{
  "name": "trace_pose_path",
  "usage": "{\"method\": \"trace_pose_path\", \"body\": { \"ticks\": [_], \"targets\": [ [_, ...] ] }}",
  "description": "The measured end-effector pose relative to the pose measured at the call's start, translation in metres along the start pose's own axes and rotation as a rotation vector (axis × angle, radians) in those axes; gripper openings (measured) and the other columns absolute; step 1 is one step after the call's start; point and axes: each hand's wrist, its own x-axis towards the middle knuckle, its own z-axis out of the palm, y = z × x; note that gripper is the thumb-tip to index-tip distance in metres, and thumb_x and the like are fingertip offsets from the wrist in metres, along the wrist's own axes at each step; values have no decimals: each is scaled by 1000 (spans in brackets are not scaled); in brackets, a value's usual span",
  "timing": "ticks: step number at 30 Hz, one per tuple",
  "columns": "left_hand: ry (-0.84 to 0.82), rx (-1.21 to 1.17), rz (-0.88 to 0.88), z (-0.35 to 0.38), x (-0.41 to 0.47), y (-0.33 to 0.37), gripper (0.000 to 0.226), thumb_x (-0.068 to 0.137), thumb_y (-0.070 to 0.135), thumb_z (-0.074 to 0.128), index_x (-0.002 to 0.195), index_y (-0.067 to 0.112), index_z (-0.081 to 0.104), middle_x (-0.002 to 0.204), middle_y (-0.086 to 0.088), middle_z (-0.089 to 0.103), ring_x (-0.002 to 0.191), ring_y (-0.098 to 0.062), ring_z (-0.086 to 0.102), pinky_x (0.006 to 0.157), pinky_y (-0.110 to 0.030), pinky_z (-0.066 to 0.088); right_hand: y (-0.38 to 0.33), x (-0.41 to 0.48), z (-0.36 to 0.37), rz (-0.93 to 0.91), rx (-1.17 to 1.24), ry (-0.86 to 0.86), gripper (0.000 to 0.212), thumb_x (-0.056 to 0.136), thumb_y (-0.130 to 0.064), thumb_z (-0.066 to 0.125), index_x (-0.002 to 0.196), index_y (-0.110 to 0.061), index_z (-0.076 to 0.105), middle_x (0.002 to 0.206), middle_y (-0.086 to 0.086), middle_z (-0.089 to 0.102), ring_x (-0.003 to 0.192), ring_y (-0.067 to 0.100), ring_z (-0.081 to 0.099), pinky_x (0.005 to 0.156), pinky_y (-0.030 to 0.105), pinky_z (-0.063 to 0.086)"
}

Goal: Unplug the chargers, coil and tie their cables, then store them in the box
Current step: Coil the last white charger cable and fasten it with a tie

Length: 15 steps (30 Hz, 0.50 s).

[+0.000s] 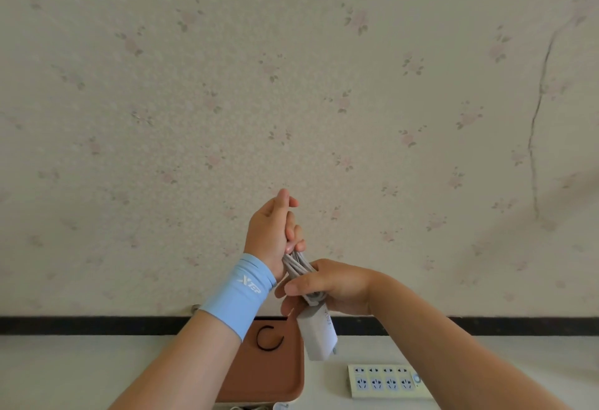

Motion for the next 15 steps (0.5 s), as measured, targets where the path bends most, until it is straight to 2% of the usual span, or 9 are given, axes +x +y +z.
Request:
{"method": "trace_pose_path", "body": {
  "ticks": [2, 4, 6, 7, 9, 11, 13, 15],
  "targets": [
    [-1, -6, 23, -2, 1, 2, 33, 103, 36, 45, 85, 12, 56, 45, 1, 30, 35, -11, 26, 42, -23, 33, 0, 0, 2, -6, -17, 23, 24, 86, -22, 72, 100, -3, 66, 91, 15, 74, 82, 28, 69, 87, 39, 57],
    [12, 22, 50, -5, 2, 2, 28, 103, 34, 47, 91, 10, 58, 47, 1, 33, 37, -13, 30, 44, -26, 39, -1, 2, 5, -24, -100, 79, 19, 89, -21, 69, 79, -7, 63, 72, 11, 68, 67, 24, 65, 73, 33, 56],
    [18, 81, 61, -7, 3, 1, 22, 101, 30, 53, 104, 9, 59, 52, -1, 44, 43, -15, 43, 54, -32, 49, -1, 3, 8, -37, -168, 114, 33, 95, -20, 63, 65, -12, 53, 61, 5, 58, 58, 18, 57, 62, 24, 50],
    [9, 86, 33, -8, 4, 0, 25, 97, 29, 58, 112, 9, 58, 59, -2, 54, 51, -18, 54, 63, -34, 53, 0, 4, 7, -40, -176, 117, 36, 96, -21, 61, 63, -13, 50, 60, 3, 55, 57, 17, 54, 62, 22, 48],
    [-52, 50, -97, -15, 7, -4, 54, 83, 39, 72, 125, 12, 53, 89, -4, 72, 86, -21, 69, 91, -39, 52, 3, 4, 4, -52, -149, 113, 34, 97, -23, 60, 66, -14, 50, 62, 2, 54, 60, 16, 52, 71, 27, 50],
    [-170, 214, -248, -21, 3, -9, 82, 66, 58, 81, 130, 15, 55, 118, -5, 70, 116, -20, 61, 112, -42, 38, 3, 4, 0, -73, -93, 145, 26, 99, -23, 58, 77, -12, 52, 65, 2, 54, 62, 16, 53, 74, 31, 52],
    [-318, 452, -342, -22, -5, -19, 81, 60, 67, 75, 122, 16, 66, 125, -5, 67, 124, -19, 56, 117, -41, 31, 2, 2, -4, -106, -48, 176, 12, 100, -19, 56, 91, -10, 55, 67, 1, 52, 62, 14, 51, 71, 31, 52],
    [-356, 543, -360, -18, -9, -28, 73, 62, 69, 72, 112, 16, 71, 118, -4, 71, 119, -17, 60, 114, -38, 37, 0, -1, -7, -134, -77, 177, 4, 97, -12, 54, 99, -11, 57, 67, -2, 51, 62, 10, 48, 73, 31, 48]
  ]
}}
